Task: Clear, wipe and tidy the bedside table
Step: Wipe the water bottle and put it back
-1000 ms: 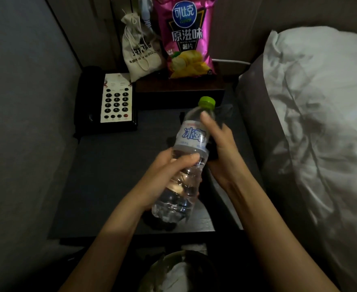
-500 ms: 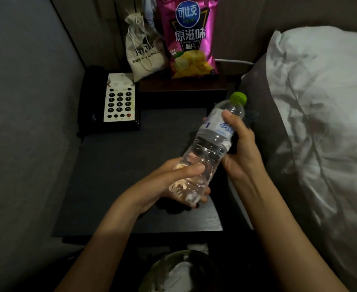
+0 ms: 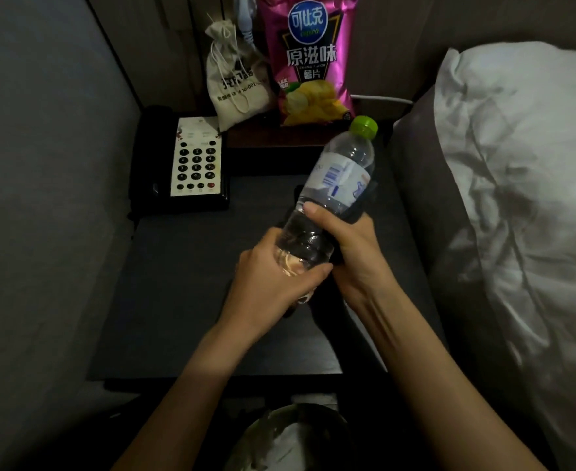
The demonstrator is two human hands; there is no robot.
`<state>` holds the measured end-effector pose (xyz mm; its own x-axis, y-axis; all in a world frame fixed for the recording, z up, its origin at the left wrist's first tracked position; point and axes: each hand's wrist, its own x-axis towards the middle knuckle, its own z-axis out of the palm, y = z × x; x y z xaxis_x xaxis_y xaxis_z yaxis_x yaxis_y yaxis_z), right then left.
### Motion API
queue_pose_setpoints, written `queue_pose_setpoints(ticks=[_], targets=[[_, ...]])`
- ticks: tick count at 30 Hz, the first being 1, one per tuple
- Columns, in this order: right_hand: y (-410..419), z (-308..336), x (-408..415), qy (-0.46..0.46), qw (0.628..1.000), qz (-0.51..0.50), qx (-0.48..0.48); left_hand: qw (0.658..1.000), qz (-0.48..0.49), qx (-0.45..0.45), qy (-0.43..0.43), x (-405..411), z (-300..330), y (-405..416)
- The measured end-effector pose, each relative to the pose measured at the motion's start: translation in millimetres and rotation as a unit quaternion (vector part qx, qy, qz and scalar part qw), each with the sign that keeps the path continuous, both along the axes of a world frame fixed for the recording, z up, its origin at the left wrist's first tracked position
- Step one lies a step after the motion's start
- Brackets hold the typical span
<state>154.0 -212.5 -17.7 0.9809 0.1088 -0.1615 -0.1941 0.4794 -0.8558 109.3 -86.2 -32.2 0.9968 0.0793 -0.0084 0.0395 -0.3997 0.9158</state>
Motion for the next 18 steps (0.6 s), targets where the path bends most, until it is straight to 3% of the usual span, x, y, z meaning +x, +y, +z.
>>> queue_pose_setpoints(ticks=[3, 7, 9, 11, 13, 14, 15, 18], targets=[[1, 1, -3, 0.003, 0.999, 0.035, 0.005, 0.971, -0.043, -0.221, 0.080, 2, 6, -2], [-3, 5, -5, 0.030, 0.995, 0.086, 0.031, 0.920, -0.125, -0.332, 0.164, 4, 12, 9], [-5, 7, -6, 0.040, 0.991, 0.111, 0.061, 0.875, -0.155, -0.410, 0.207, 4, 13, 14], [-5, 9, -8, 0.051, 0.986, 0.130, 0.088, 0.782, -0.207, -0.526, 0.263, 3, 12, 16], [-5, 11, -10, 0.068, 0.978, 0.154, 0.119, 0.640, -0.270, -0.644, 0.319, 2, 12, 14], [-5, 12, -11, 0.074, 0.974, 0.166, 0.137, 0.598, -0.292, -0.669, 0.330, 3, 12, 14], [-5, 13, -12, 0.077, 0.970, 0.172, 0.153, 0.595, -0.310, -0.664, 0.330, 4, 12, 16], [-7, 16, -13, 0.076, 0.970, 0.161, 0.168, 0.687, -0.348, -0.557, 0.310, 9, 15, 29]])
